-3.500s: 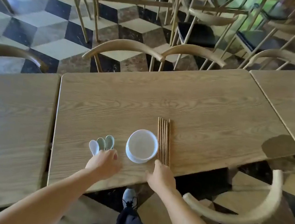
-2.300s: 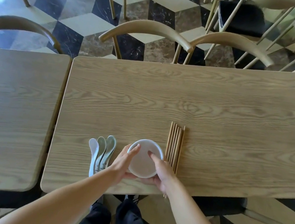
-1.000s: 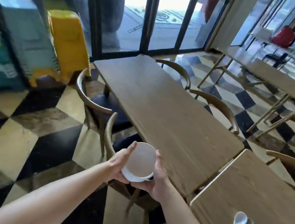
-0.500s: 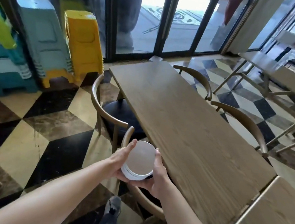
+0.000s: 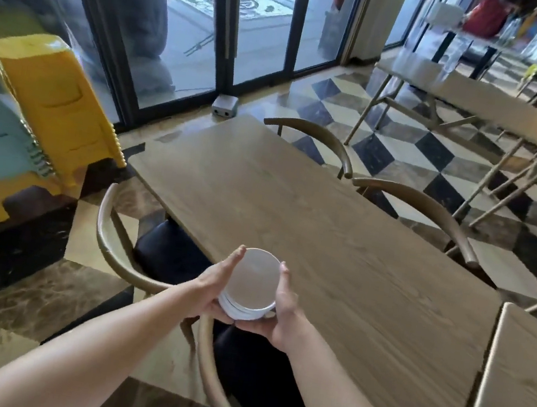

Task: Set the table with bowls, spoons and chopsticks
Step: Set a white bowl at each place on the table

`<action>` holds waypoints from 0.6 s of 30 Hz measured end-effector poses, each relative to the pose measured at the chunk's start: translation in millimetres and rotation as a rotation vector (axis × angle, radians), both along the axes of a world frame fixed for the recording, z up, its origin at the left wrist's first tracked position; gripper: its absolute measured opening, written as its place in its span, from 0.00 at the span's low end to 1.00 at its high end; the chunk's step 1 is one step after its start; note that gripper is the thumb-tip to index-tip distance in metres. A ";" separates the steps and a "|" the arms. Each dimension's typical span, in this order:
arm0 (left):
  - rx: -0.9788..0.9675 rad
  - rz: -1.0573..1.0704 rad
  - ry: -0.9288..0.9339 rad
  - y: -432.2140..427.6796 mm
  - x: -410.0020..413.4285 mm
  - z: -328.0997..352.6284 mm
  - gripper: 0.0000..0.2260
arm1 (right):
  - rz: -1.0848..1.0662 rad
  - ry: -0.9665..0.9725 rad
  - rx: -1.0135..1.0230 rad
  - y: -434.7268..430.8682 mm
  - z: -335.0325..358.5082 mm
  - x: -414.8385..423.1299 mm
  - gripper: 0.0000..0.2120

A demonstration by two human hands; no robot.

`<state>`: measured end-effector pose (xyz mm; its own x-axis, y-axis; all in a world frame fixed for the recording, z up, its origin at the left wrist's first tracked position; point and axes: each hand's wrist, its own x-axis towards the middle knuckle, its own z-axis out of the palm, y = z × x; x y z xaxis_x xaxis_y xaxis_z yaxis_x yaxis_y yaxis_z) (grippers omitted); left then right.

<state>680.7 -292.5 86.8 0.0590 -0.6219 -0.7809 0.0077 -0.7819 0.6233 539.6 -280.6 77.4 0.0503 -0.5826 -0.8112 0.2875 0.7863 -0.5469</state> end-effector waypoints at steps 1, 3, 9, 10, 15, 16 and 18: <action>0.014 -0.041 0.001 -11.3 -6.2 -1.8 0.34 | -0.032 0.005 0.009 -6.2 -2.0 -4.6 0.29; 0.036 -0.112 0.010 -31.7 -22.2 -6.8 0.35 | -0.122 0.011 0.043 -17.3 -8.5 -16.7 0.32; 0.069 -0.335 0.062 -87.5 -65.7 -30.2 0.31 | -0.383 0.043 0.103 -44.6 -20.3 -47.0 0.36; 0.081 -0.368 0.065 -98.3 -68.8 -34.9 0.32 | -0.396 0.056 0.104 -51.6 -21.9 -49.4 0.36; 0.128 -0.522 0.095 -169.0 -65.4 -53.5 0.29 | -0.500 0.071 0.154 -107.7 -41.0 -41.0 0.37; 0.145 -0.537 0.110 -184.7 -61.3 -57.5 0.29 | -0.513 0.066 0.164 -121.7 -46.2 -37.1 0.38; 0.166 -0.549 0.128 -214.9 -51.9 -67.4 0.30 | -0.540 0.062 0.181 -149.4 -56.4 -27.7 0.39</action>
